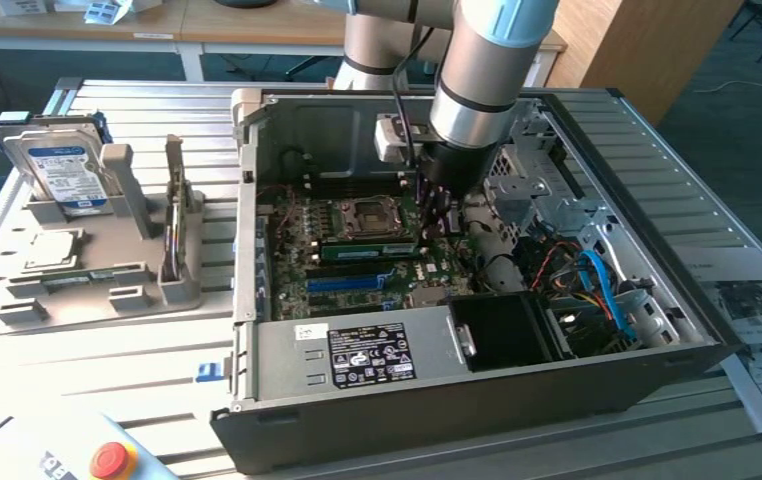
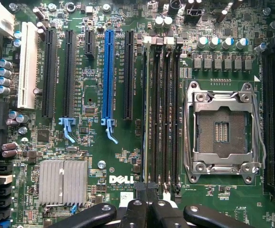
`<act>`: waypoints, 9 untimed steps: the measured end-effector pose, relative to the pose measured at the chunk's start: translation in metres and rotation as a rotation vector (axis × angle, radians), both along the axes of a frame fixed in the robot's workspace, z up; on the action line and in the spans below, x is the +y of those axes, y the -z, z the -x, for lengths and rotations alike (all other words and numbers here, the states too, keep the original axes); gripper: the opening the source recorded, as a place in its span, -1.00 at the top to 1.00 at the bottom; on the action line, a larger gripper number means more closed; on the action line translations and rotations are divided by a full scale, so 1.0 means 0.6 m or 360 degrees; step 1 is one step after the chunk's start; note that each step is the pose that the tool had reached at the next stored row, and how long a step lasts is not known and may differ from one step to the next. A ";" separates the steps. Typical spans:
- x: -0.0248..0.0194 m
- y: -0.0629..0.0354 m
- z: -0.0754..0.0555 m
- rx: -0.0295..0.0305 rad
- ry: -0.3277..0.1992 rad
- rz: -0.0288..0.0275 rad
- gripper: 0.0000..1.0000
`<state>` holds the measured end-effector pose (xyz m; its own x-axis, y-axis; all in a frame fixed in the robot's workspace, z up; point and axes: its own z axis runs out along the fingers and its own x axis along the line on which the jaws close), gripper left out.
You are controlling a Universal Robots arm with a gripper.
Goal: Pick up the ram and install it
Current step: 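Press down the ram until it locks into place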
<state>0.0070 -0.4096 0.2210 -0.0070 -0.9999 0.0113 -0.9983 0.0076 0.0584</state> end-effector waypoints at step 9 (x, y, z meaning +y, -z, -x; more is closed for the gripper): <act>0.0000 -0.014 0.000 0.00000 0.0000 0.00001 0.79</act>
<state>0.0070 -0.4096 0.2295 -0.0070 -0.9999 0.0114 -0.9983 0.0077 0.0584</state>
